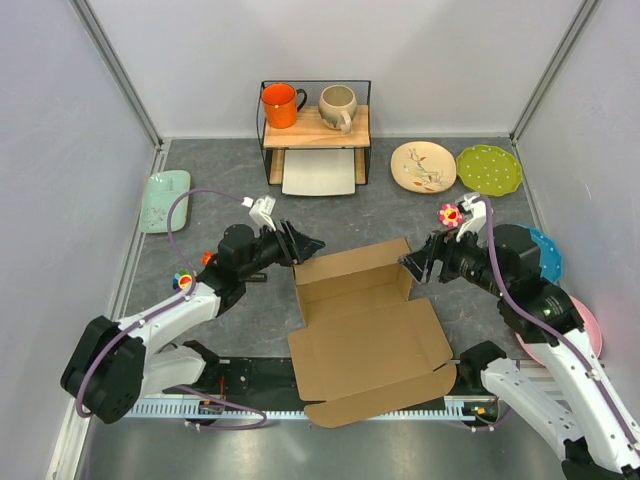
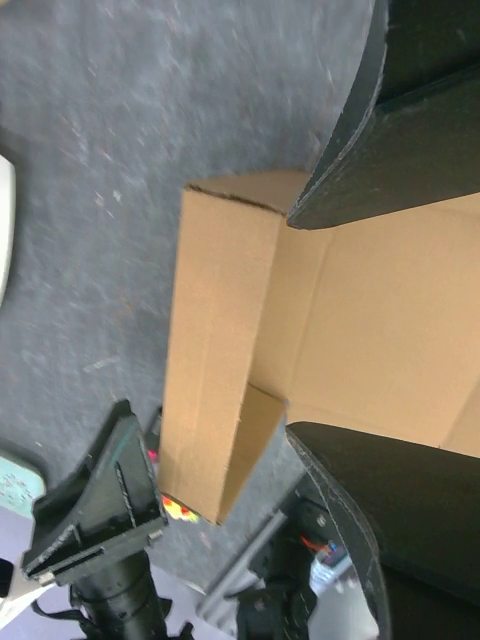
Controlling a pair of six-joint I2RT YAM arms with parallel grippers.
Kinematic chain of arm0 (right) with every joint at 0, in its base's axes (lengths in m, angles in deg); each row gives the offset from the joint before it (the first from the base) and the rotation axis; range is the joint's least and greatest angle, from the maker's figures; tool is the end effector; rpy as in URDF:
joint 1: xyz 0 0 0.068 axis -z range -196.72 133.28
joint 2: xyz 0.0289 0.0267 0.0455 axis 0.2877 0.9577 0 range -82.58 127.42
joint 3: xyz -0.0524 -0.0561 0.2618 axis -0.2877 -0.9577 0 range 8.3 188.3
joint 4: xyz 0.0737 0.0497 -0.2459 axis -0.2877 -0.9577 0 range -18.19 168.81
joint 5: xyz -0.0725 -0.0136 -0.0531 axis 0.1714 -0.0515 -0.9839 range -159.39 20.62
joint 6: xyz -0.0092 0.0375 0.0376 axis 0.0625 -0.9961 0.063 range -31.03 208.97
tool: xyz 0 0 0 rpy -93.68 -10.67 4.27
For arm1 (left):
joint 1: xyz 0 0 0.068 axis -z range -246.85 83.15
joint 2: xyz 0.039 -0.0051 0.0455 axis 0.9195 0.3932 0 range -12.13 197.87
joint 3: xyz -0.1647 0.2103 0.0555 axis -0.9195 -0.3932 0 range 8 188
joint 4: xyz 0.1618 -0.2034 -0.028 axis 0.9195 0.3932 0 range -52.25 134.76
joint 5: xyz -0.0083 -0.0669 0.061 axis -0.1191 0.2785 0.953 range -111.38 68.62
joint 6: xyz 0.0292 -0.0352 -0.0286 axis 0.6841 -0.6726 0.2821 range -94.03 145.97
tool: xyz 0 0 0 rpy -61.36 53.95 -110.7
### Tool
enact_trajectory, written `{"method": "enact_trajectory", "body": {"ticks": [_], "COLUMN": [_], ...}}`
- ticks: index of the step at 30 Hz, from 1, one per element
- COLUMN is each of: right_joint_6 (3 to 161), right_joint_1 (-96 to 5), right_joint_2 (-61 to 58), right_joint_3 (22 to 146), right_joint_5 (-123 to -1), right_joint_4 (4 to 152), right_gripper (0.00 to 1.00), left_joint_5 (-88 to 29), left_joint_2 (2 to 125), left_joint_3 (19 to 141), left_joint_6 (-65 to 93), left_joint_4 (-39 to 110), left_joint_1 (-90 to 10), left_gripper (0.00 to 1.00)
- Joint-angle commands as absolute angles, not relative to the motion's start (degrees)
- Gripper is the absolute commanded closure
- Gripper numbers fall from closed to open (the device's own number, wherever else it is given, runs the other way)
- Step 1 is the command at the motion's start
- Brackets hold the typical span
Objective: Fold the paper box
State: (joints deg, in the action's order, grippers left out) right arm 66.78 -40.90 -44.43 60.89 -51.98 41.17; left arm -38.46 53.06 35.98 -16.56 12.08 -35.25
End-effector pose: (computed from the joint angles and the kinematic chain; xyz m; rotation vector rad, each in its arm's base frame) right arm 0.1178 0.0645 0.3534 -0.2413 2.0362 0.8167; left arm 0.2044 -0.1380 0.2311 0.0515 1.9249 -1.1698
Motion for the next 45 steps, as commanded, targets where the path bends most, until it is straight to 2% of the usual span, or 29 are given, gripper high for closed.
{"method": "enact_trajectory", "body": {"ticks": [1, 7, 12, 16, 25, 32, 38, 45], "right_joint_6": [77.3, 86.1, 97.2, 106.5, 117.4, 119.4, 121.2, 126.0], "right_joint_1": [-44.5, -52.4, -59.1, -67.5, -82.9, -88.9, -91.2, -92.6], "right_joint_2": [-45.0, -38.6, -29.0, -26.2, -24.8, -23.2, -19.3, -14.2], "right_joint_3": [63.5, 64.0, 67.6, 69.5, 70.5, 68.7, 64.5, 62.7], "right_joint_5": [-65.0, -74.7, -81.2, -82.9, -89.8, -93.4, -94.2, -104.1], "right_joint_4": [42.9, 52.1, 61.8, 66.7, 54.9, 48.6, 50.9, 57.4], "right_gripper": [0.15, 0.09, 0.09, 0.09, 0.09, 0.09, 0.10, 0.15], "left_joint_5": [-39.8, -39.6, -40.0, -39.9, -40.7, -40.3, -40.4, -41.2], "left_joint_2": [53.7, 54.2, 55.7, 56.0, 57.7, 57.7, 57.6, 58.3], "left_joint_3": [38.6, 38.6, 38.6, 38.5, 40.7, 42.3, 42.5, 43.2], "left_joint_6": [-14.1, -14.0, -14.5, -14.3, -13.3, -12.1, -12.2, -12.2], "left_joint_4": [11.6, 11.9, 11.3, 11.3, 12.6, 14.1, 14.1, 14.0], "left_joint_1": [-35.1, -35.1, -35.1, -35.1, -35.1, -35.2, -35.4, -35.4], "left_gripper": [0.37, 0.37, 0.37, 0.37, 0.37, 0.37, 0.37, 0.37]}}
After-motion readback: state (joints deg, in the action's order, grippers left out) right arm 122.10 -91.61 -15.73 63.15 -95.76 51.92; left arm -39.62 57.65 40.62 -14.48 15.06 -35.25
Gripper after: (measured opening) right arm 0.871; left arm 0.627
